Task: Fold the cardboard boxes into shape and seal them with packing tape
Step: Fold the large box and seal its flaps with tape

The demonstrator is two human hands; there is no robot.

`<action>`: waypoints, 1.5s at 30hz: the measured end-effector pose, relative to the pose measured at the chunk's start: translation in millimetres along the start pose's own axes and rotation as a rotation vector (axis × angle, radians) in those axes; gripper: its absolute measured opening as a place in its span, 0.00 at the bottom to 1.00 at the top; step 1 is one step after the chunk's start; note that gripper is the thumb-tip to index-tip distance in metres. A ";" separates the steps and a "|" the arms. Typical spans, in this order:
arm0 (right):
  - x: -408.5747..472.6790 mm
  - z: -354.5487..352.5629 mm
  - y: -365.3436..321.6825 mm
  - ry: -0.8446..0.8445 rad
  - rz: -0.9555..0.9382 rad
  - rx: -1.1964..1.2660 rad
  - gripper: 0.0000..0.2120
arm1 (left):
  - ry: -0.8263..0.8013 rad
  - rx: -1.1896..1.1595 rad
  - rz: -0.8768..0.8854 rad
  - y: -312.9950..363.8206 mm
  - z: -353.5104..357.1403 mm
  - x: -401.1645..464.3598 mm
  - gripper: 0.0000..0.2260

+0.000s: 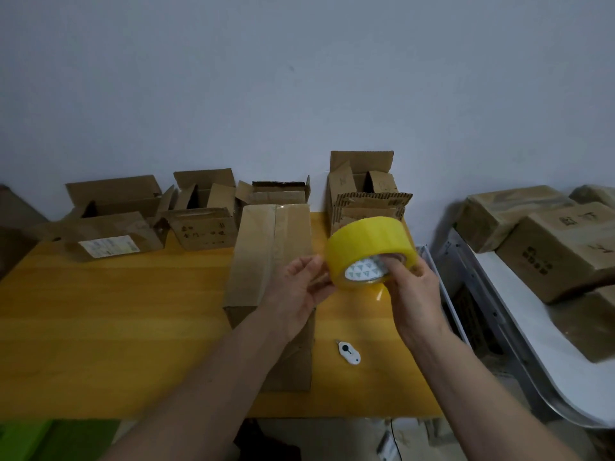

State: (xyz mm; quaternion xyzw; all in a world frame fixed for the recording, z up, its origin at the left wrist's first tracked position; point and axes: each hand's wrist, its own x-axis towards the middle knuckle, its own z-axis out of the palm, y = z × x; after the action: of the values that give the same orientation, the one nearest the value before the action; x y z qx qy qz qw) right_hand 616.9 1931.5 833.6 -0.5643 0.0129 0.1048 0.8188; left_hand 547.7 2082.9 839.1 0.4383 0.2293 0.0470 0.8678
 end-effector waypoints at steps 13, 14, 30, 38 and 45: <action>-21.9 9.4 24.3 -0.173 -0.008 -0.232 0.07 | 0.372 0.407 0.048 -3.9 -42.2 -20.8 0.04; -19.6 6.4 25.9 -0.111 0.017 -0.223 0.07 | 0.402 0.441 0.074 -1.6 -49.4 -23.4 0.04; -19.5 -33.6 55.9 -0.195 -0.190 -0.727 0.15 | 0.641 0.305 0.059 -28.3 -111.3 -49.9 0.02; -11.5 -38.0 49.6 -0.256 -0.252 -0.846 0.17 | 0.671 0.331 -0.003 -31.1 -125.6 -45.8 0.05; -8.5 -43.1 46.6 -0.237 -0.379 -1.299 0.28 | 0.797 0.313 0.051 -15.7 -140.2 -39.6 0.06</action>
State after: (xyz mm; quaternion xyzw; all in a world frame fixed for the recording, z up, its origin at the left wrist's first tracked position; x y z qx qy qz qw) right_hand 604.1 1906.1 776.1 -0.9181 -0.2410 0.0072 0.3146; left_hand 449.0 2165.7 769.3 0.5179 0.5403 0.1985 0.6328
